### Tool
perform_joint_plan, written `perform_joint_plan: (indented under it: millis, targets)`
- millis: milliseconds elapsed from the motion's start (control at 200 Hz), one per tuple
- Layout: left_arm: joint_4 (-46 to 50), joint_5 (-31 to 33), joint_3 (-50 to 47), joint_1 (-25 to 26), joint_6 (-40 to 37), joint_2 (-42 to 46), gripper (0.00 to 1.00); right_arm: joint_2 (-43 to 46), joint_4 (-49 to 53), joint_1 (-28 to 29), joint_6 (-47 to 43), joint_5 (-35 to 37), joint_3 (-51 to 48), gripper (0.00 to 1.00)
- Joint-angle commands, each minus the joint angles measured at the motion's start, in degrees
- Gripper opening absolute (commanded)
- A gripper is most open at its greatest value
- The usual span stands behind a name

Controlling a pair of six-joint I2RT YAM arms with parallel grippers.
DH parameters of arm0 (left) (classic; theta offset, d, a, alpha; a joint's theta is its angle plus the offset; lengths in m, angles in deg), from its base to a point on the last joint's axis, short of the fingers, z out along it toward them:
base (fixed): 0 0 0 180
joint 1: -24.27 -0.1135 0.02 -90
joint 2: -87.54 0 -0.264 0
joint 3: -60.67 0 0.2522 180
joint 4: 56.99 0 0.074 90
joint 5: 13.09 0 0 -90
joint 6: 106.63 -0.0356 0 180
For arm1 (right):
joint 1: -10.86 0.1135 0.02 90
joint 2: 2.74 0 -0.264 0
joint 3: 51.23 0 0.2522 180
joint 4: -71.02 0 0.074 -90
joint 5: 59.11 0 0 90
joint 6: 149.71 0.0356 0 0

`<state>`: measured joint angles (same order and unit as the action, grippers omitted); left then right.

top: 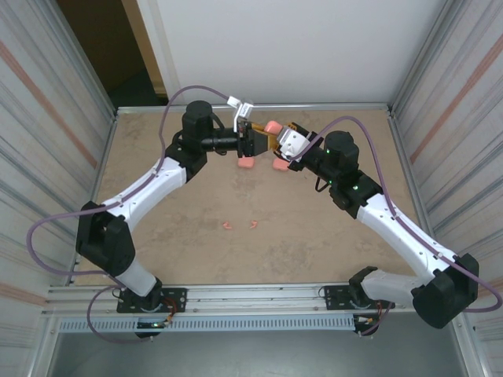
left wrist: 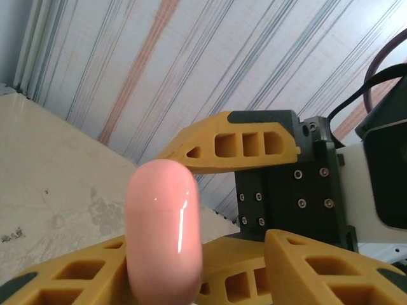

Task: Insert wireless bluetooth earbuds into charging case

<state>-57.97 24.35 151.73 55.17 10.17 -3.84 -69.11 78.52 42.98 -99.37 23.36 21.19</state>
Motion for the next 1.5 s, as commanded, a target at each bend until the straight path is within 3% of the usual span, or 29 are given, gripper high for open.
perform_joint_plan:
  millis: [0, 576, 752, 932, 1122, 1238, 1493]
  targets:
    - [0.0, -1.7, 2.5, 0.5, -0.7, -0.2, 0.47, 1.1, -2.1, -0.1, 0.5, -0.7, 2.0, 0.39]
    - [0.0, -1.1, 2.4, 0.6, -0.9, -0.2, 0.16, 0.8, -0.4, 0.1, 0.5, -2.7, 2.1, 0.42]
    - [-1.8, -0.1, 1.2, 0.6, -1.0, 0.4, 0.08, 1.4, 0.8, 0.0, 1.0, -3.1, 2.0, 0.51]
    - [-5.6, 4.3, -2.2, 0.2, -2.2, 2.9, 0.0, 3.1, 2.5, -0.4, 4.3, -4.1, 2.0, 0.7]
    - [-16.8, 9.2, -10.2, -1.5, -3.0, 6.3, 0.0, 6.0, 3.4, -1.3, 11.1, -7.9, 0.3, 0.91]
    - [-27.1, 9.8, -15.5, -2.2, -3.7, 7.4, 0.0, 7.8, 1.8, -2.5, 17.8, -12.8, -1.8, 0.98]
    - [-45.2, 9.9, -23.3, -2.2, -6.0, 7.2, 0.0, 9.3, -3.3, -5.7, 32.8, -22.2, -4.9, 0.99]
